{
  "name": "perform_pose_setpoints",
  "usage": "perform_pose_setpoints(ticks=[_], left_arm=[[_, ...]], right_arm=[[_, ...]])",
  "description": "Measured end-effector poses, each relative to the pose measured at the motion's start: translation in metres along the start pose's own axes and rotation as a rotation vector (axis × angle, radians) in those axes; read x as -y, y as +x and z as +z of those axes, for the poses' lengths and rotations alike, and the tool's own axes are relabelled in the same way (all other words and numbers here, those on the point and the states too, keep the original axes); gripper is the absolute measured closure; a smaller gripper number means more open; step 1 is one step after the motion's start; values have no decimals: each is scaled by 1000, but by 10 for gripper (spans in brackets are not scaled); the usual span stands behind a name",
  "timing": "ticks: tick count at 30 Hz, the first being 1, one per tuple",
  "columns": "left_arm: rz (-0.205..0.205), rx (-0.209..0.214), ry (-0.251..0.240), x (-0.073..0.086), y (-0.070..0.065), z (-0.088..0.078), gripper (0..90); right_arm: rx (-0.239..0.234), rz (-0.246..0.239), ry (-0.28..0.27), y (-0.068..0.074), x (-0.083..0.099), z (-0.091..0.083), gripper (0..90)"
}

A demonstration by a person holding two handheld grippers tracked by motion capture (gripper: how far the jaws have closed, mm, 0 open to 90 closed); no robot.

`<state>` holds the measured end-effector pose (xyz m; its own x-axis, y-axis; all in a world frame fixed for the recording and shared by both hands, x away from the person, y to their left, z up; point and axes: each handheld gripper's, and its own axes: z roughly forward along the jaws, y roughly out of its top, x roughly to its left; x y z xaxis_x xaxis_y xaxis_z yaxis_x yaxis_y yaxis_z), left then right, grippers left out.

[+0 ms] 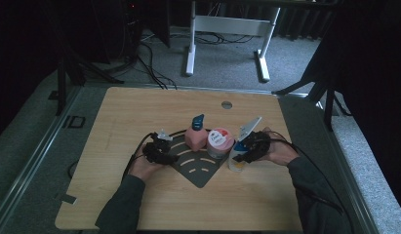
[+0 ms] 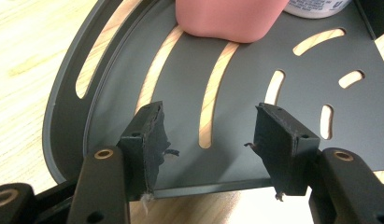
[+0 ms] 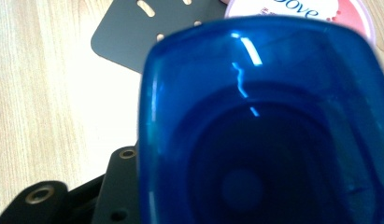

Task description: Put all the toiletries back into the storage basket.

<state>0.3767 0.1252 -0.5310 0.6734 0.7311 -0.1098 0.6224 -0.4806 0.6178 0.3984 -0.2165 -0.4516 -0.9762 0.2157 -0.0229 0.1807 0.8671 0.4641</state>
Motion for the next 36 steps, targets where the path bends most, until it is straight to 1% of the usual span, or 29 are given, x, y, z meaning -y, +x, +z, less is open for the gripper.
perform_pose_setpoints(ticks=[9,16,20,36], left_arm=[[0,2,-1,0,0,0,430],[1,3,0,0,0,0,429],[1,4,1,0,0,0,425],[4,5,2,0,0,0,425]], right_arm=[[-9,-33,-5,9,-7,1,543],[-16,-43,-6,14,-9,3,543],[-20,-57,-4,18,-12,5,544],[-35,-99,-5,27,-26,8,544]])
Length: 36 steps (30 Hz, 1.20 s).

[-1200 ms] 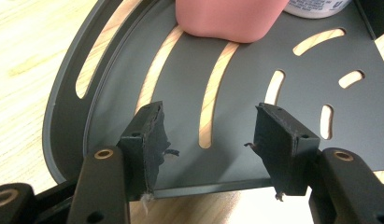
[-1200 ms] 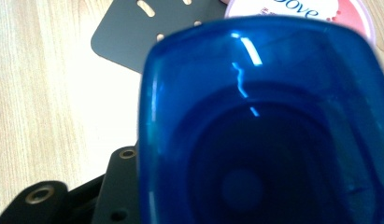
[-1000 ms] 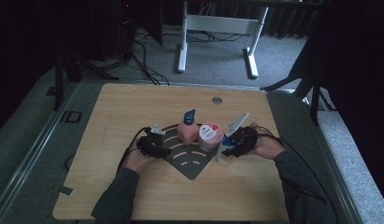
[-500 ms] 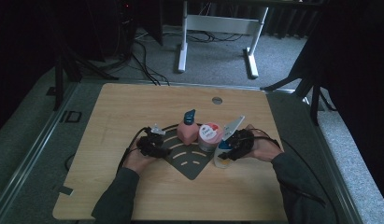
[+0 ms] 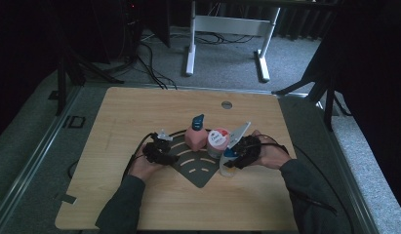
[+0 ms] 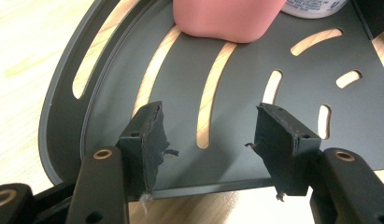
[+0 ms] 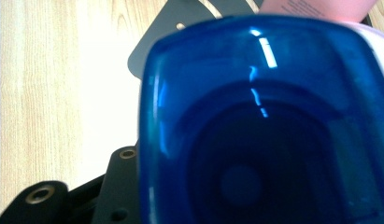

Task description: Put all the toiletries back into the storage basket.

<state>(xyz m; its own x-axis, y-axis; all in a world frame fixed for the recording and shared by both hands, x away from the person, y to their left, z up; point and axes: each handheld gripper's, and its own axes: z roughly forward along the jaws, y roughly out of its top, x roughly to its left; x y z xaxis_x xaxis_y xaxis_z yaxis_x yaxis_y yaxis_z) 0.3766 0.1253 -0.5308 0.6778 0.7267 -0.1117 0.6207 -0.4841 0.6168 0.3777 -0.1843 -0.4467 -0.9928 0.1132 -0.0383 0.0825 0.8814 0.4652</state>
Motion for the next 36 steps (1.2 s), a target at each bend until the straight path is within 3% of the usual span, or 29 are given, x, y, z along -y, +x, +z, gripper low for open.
perform_pose_setpoints(ticks=[36], left_arm=[[0,5,0,0,0,0,425]], right_arm=[[-34,-46,-39,5,-35,10,545]])
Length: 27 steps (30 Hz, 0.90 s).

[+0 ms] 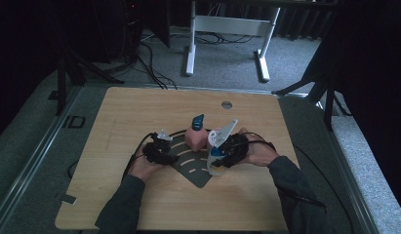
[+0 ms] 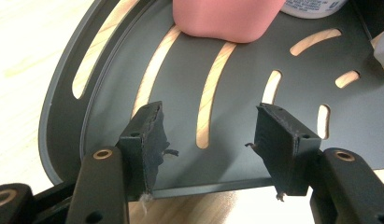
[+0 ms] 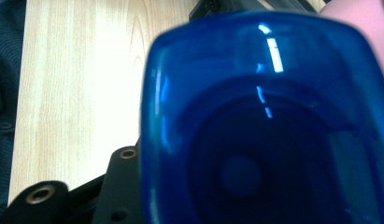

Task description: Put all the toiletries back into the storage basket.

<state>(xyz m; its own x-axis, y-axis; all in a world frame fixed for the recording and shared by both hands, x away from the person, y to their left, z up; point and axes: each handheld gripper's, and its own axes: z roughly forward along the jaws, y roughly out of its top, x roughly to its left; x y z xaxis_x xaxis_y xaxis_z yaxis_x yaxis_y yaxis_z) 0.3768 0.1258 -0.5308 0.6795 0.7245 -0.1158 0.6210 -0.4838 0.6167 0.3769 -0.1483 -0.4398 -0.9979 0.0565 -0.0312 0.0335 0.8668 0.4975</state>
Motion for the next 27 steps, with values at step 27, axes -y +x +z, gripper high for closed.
perform_pose_setpoints(ticks=[27], left_arm=[[-1,-1,-3,0,0,0,424]], right_arm=[[58,39,-42,-11,-6,5,547]])
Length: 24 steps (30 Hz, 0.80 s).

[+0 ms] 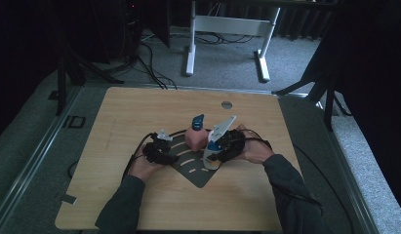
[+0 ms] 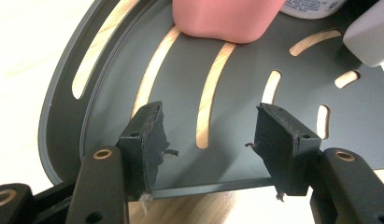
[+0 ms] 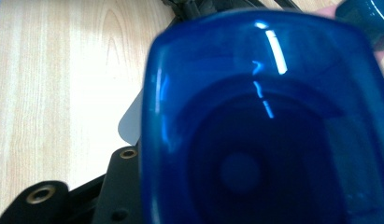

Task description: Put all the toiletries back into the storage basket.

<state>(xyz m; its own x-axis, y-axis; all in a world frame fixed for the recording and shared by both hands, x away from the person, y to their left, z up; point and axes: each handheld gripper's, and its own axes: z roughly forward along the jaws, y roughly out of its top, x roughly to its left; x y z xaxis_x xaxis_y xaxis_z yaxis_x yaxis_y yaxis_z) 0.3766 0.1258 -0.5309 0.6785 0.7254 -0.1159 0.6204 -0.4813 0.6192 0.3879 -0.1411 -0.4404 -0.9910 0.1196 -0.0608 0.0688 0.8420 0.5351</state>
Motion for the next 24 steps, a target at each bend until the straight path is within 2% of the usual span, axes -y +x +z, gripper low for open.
perform_pose_setpoints(ticks=[24], left_arm=[[0,0,-2,0,0,0,423]], right_arm=[[40,31,28,-7,4,11,544]])
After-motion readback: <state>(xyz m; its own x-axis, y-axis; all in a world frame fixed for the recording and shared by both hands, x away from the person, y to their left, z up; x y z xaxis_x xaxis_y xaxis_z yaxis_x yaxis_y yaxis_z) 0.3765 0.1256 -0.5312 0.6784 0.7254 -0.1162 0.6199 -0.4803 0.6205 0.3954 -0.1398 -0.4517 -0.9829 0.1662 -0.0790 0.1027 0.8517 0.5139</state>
